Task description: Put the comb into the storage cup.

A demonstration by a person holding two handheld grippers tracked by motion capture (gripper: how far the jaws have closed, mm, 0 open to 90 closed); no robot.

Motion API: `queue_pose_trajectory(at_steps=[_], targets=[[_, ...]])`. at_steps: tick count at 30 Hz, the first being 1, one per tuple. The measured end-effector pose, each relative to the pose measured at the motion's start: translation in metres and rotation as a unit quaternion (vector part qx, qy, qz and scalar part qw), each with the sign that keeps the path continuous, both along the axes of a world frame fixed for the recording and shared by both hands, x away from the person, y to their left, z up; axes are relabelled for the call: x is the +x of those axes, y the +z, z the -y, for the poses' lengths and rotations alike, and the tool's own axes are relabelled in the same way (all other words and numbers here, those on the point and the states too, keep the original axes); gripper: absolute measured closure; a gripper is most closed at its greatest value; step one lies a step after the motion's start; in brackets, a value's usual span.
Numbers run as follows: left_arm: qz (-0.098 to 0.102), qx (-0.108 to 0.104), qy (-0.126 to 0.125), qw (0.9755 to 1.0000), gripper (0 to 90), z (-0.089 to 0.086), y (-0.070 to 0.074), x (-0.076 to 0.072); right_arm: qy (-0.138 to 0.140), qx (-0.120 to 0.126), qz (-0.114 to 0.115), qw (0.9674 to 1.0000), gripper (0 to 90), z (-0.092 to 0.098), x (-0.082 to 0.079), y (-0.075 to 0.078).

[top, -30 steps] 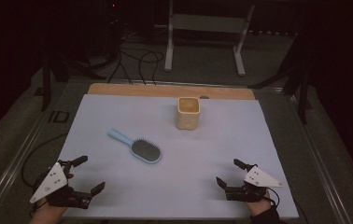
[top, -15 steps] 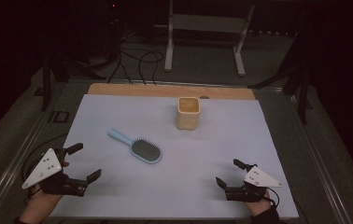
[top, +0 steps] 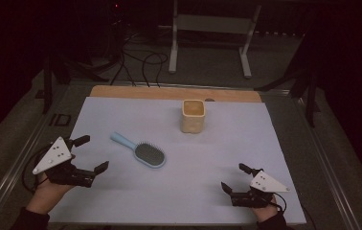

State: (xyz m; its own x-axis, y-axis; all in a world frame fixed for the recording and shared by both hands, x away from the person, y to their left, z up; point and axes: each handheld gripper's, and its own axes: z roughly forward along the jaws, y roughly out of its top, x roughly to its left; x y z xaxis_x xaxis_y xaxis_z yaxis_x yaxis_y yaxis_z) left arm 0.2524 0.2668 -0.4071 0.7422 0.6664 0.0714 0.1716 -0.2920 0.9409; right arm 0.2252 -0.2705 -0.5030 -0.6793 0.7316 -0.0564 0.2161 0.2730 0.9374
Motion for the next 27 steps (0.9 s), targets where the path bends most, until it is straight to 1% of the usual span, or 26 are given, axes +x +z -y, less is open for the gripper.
queue_pose_trajectory(at_steps=[2,5,6,7,8,9,10,12,15,17,18,20,21,22,25,27], targets=[[-0.011,0.006,-0.002,0.9999,0.0,0.001,0.000,0.004,0.000,0.001,0.002,1.0000,8.4,0.000,0.000,0.000],[-0.014,0.010,-0.003,0.9998,0.0,0.003,-0.001,0.007,0.001,0.003,0.002,1.0000,8.4,0.000,0.000,0.000],[-0.021,0.012,-0.002,0.9997,0.0,0.003,-0.001,0.011,0.001,0.003,0.002,1.0000,8.4,0.000,0.000,0.000],[-0.021,0.012,-0.002,0.9997,0.0,0.003,-0.001,0.011,0.000,0.002,0.002,1.0000,8.4,0.000,0.000,0.000],[-0.023,0.014,0.001,0.9996,0.0,0.004,-0.001,0.013,0.001,0.002,0.002,1.0000,8.4,0.000,0.000,0.000],[-0.026,0.015,0.010,0.9995,0.0,0.004,-0.002,0.017,0.000,0.002,0.002,1.0000,8.4,0.000,0.000,0.000],[-0.026,0.015,0.010,0.9995,0.0,0.004,-0.002,0.017,0.000,0.002,0.002,1.0000,8.4,0.000,0.000,0.000],[-0.035,0.015,0.018,0.9991,0.0,0.004,-0.003,0.023,0.000,0.003,0.002,1.0000,8.4,0.000,0.000,0.000],[-0.031,0.017,0.021,0.9992,0.0,0.004,-0.003,0.028,0.000,0.002,0.002,1.0000,8.4,0.000,0.000,0.000],[-0.034,0.016,0.023,0.9990,0.0,0.004,-0.003,0.031,0.000,0.002,0.001,1.0000,8.4,0.000,0.000,0.000],[-0.034,0.018,0.026,0.9989,0.0,0.005,-0.003,0.033,0.000,0.003,0.002,1.0000,8.4,0.000,0.000,0.000],[-0.034,0.015,0.034,0.9988,0.0,0.004,-0.002,0.037,0.000,0.005,0.002,1.0000,8.4,0.000,0.000,0.001],[-0.033,0.017,0.036,0.9986,0.0,0.004,-0.002,0.038,-0.001,0.005,0.003,1.0000,8.4,0.000,0.000,0.001],[-0.036,0.018,0.035,0.9986,0.0,0.005,-0.001,0.040,0.000,0.005,0.003,1.0000,8.4,0.000,-0.001,0.001],[-0.034,0.032,0.036,0.9983,0.0,0.007,-0.001,0.045,0.000,0.004,0.003,1.0000,8.4,0.000,0.000,0.001],[-0.036,0.036,0.039,0.9980,0.0,0.010,-0.002,0.049,-0.001,0.004,0.002,1.0000,8.4,0.000,0.000,0.001]])
